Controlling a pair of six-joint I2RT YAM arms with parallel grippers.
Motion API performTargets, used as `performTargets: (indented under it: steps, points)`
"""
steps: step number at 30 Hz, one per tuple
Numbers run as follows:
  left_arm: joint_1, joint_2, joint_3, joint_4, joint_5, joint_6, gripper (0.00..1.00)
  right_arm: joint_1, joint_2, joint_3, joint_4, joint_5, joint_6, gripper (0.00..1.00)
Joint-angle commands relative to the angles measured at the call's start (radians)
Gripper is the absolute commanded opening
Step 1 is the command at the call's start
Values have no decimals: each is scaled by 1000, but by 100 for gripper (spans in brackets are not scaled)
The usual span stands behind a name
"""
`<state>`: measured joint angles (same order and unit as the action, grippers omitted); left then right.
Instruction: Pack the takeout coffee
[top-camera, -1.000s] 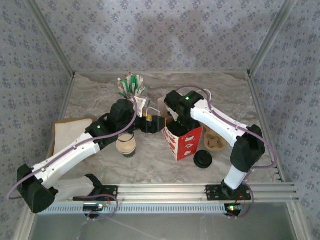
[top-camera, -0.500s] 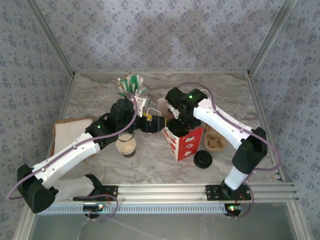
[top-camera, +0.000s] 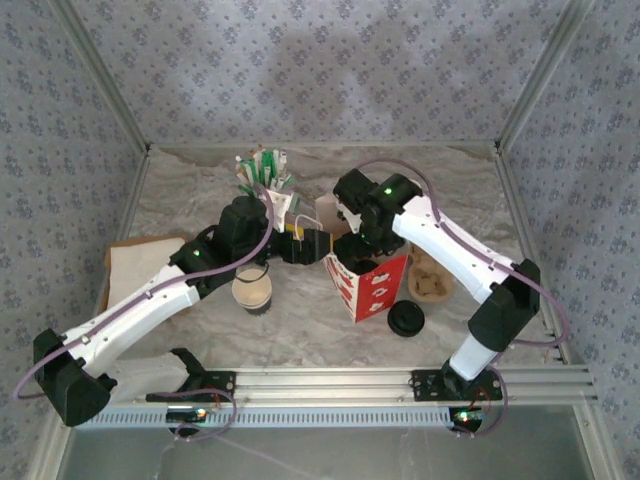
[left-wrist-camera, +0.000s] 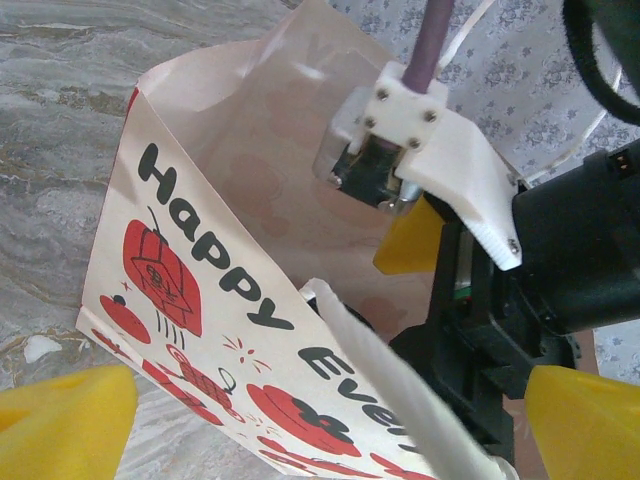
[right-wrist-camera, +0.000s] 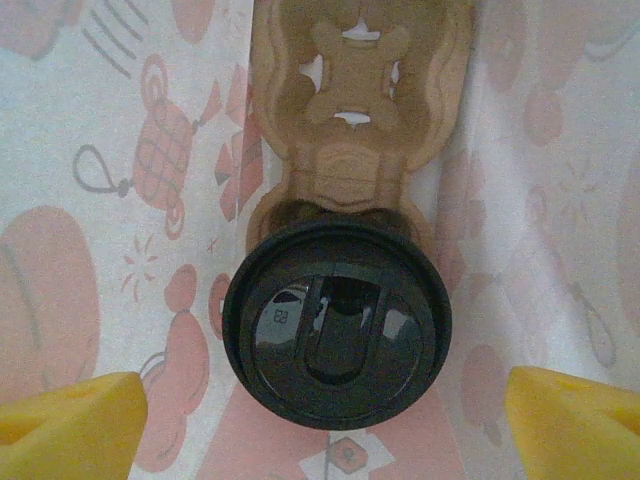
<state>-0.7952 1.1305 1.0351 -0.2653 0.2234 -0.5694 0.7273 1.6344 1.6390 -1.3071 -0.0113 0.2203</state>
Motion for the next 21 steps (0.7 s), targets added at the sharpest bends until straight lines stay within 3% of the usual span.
performTargets:
  steps: [1,21]
  points:
    - [-10,-36,22,15,8,1,99,-1,-39,34,-34,12,20,94]
    - [-10,-58,38,-4,2,-3,100,-4,-113,28,-35,10,33,94]
